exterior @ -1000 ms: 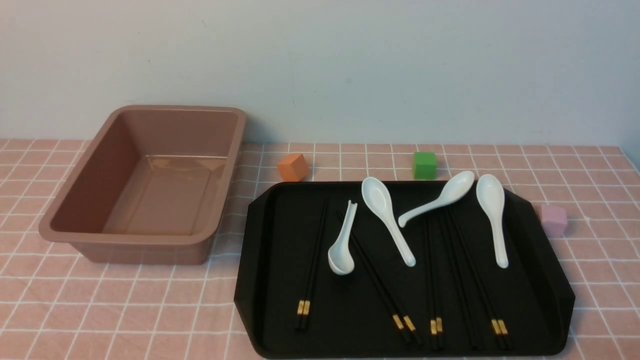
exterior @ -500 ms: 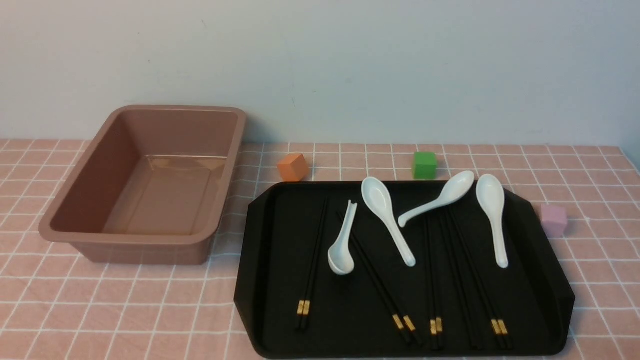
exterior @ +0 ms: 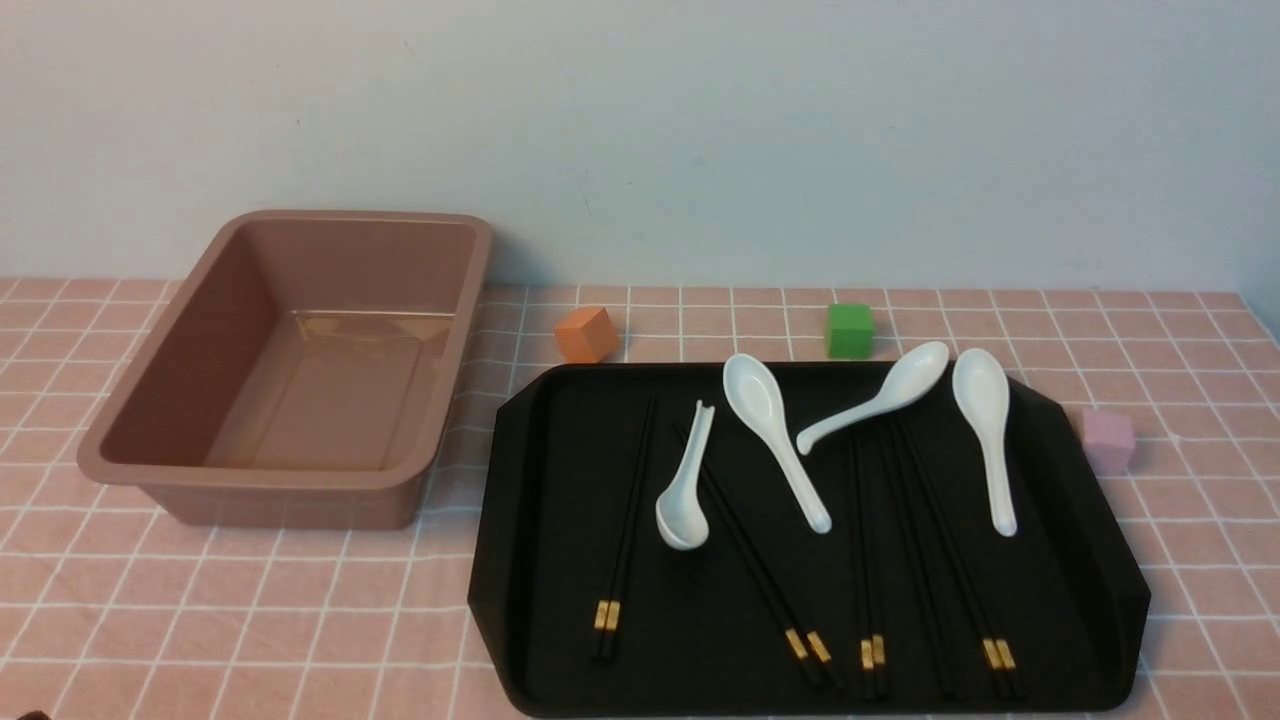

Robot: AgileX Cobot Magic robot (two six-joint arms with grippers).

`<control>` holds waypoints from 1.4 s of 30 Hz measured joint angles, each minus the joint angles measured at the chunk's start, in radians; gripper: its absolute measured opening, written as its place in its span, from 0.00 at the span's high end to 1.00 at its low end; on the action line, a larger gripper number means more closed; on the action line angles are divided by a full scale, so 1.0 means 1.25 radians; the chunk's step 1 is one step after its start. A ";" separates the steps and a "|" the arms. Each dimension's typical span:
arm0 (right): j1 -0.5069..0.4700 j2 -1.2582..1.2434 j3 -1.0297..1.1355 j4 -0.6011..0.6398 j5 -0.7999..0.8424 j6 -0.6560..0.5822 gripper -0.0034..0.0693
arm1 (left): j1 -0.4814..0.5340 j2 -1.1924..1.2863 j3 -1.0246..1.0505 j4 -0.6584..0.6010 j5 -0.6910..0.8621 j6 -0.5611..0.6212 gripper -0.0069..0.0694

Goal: On pink tablecloth take chopsticks from black tray and put them in box.
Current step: 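Reach over to the black tray and grasp a pair of chopsticks with the left gripper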

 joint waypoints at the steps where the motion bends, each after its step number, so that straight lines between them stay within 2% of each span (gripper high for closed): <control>1: 0.000 0.000 0.000 0.000 0.000 0.000 0.62 | 0.000 0.000 0.000 -0.032 -0.012 -0.020 0.60; 5: 0.000 0.000 0.000 0.000 0.000 0.000 0.62 | 0.000 0.000 0.000 -0.140 -0.049 -0.065 0.60; 13: 0.000 0.000 0.000 0.000 0.000 0.000 0.62 | 0.000 0.000 0.000 -0.281 -0.160 -0.075 0.60; 17: 0.000 0.000 0.000 0.000 0.000 0.000 0.62 | 0.000 0.000 0.000 -0.303 -0.175 -0.065 0.60; 21: 0.000 0.000 0.000 0.000 0.000 0.000 0.62 | 0.000 0.000 -0.009 -0.303 -0.126 -0.043 0.62; 25: 0.000 0.000 0.000 0.000 0.000 0.000 0.62 | 0.000 0.004 -0.108 -0.277 0.001 0.024 0.79; 26: 0.000 0.000 0.000 0.000 0.000 0.000 0.62 | 0.000 0.006 -0.122 -0.274 0.007 0.030 0.80; 27: 0.000 0.000 0.000 0.000 0.000 0.000 0.62 | 0.000 0.043 -0.178 -0.258 0.069 0.080 0.89; 28: 0.000 0.000 0.000 0.000 0.000 0.000 0.62 | 0.000 0.043 -0.186 -0.256 0.069 0.085 0.89; 29: 0.000 0.000 0.000 0.000 0.000 0.000 0.62 | 0.000 0.107 -0.253 -0.239 0.145 0.130 0.93; 34: 0.000 0.000 0.000 0.000 0.000 0.000 0.62 | 0.000 0.339 -0.434 -0.186 0.388 0.240 0.93; 35: 0.000 0.000 0.000 0.000 0.000 0.000 0.62 | 0.000 0.362 -0.449 -0.180 0.398 0.244 0.93; 37: 0.000 0.000 0.000 0.000 0.000 0.000 0.62 | -0.002 0.531 -0.550 -0.144 0.527 0.299 0.93; 39: 0.000 0.000 0.000 0.000 0.000 0.000 0.62 | -0.007 0.574 -0.571 -0.137 0.549 0.307 0.93; 42: 0.000 0.000 0.000 0.000 0.000 0.000 0.62 | -0.079 0.737 -0.649 -0.107 0.579 0.323 0.93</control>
